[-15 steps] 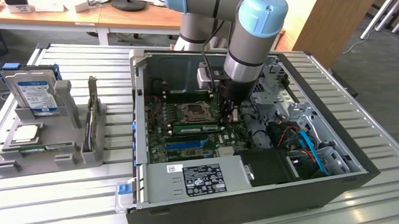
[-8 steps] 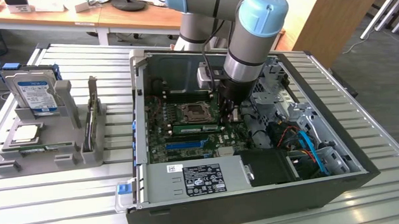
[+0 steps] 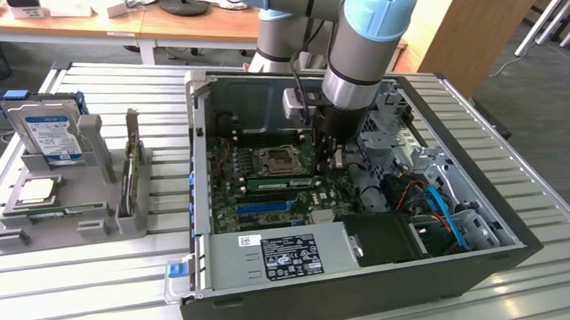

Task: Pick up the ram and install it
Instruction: 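Press down the ram until it locks into place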

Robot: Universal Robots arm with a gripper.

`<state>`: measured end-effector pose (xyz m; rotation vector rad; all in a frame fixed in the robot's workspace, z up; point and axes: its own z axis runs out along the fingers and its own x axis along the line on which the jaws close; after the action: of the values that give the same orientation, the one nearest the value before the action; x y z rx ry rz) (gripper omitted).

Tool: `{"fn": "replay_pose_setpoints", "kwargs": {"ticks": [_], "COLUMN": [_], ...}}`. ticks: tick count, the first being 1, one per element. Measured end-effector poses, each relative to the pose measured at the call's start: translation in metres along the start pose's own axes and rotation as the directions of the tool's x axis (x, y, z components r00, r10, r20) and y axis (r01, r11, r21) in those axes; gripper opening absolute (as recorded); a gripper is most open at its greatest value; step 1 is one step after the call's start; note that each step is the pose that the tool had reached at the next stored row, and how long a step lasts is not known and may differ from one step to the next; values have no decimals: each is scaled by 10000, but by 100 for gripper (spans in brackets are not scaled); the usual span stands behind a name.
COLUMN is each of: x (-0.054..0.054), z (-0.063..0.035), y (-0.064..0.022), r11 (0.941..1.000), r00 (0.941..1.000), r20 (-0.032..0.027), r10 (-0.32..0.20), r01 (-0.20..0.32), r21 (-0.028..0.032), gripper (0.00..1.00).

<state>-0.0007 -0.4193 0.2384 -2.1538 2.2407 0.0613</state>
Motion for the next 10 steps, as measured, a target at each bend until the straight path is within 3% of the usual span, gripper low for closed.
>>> {"fn": "replay_pose_setpoints", "kwargs": {"ticks": [7, 10], "x": [0, 1], "z": [-10, -10], "y": [1, 52], "r11": [10000, 10000], "r00": [10000, 10000], "r20": [-11, -12], "r10": [1, 0], "r01": [-1, 0], "r21": [1, 2], "gripper": [11, 11]}}
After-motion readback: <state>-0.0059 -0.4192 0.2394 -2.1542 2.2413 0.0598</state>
